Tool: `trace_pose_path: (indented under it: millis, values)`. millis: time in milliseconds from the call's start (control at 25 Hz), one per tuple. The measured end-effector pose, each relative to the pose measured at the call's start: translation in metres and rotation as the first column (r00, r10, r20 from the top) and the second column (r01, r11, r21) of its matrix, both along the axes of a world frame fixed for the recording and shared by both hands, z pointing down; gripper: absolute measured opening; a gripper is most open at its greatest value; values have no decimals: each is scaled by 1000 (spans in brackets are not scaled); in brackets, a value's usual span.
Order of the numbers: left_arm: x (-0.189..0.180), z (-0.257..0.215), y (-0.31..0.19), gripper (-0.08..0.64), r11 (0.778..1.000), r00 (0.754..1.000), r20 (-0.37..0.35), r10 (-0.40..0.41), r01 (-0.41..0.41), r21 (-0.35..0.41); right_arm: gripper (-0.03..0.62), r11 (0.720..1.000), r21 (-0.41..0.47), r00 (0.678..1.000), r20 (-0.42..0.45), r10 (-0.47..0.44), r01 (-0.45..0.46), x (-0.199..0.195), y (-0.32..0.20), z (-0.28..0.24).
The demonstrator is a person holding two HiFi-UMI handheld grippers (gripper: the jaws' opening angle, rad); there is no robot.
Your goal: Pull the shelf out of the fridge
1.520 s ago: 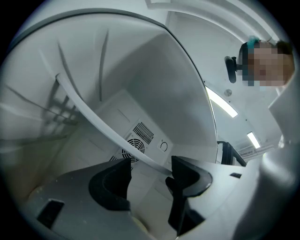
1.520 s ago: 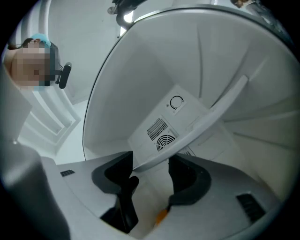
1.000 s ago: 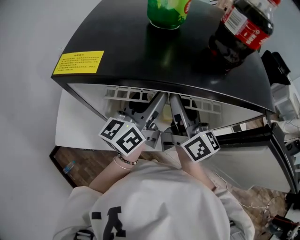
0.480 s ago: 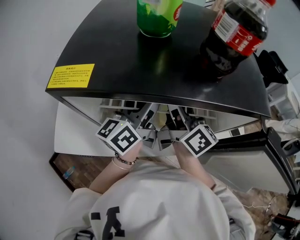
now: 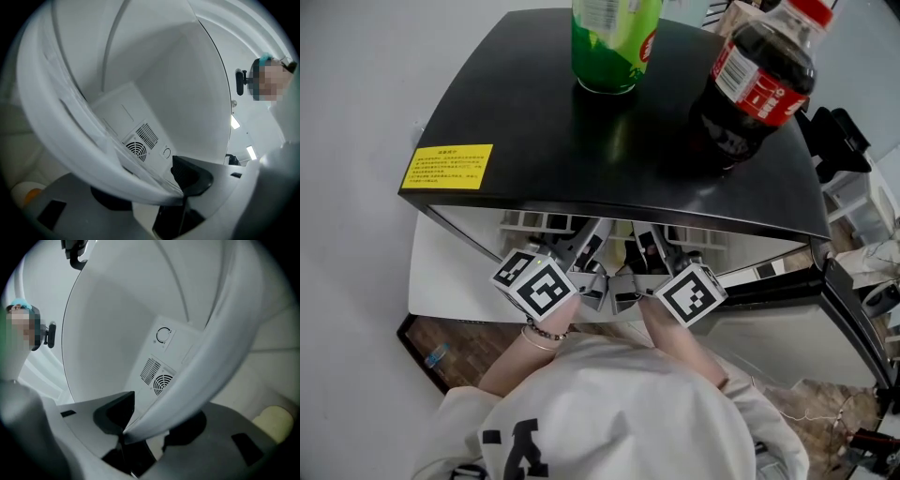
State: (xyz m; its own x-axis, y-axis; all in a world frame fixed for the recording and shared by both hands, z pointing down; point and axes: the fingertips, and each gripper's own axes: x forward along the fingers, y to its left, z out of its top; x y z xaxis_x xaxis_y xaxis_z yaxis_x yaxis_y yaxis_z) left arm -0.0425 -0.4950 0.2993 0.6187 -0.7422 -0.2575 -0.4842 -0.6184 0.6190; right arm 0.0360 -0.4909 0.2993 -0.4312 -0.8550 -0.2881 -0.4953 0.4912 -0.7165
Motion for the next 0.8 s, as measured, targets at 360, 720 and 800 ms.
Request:
trace_pose_path:
  millis: [360,720,800]
  values:
    - [-2,-1,18,271,1000,1000,-13,1,-1,14,215,1000,18,1000,10,-9,9,-2,19,-2]
    - [-5,1,41,262,1000,1000,-23,-1,1,5,212,1000,9,1000,14,-13,12,-3,41,0]
    - [-5,1,46,262,1000,1000,-24,-1,1,5,211,1000,11,1000,16,-14,14,-4,46,0]
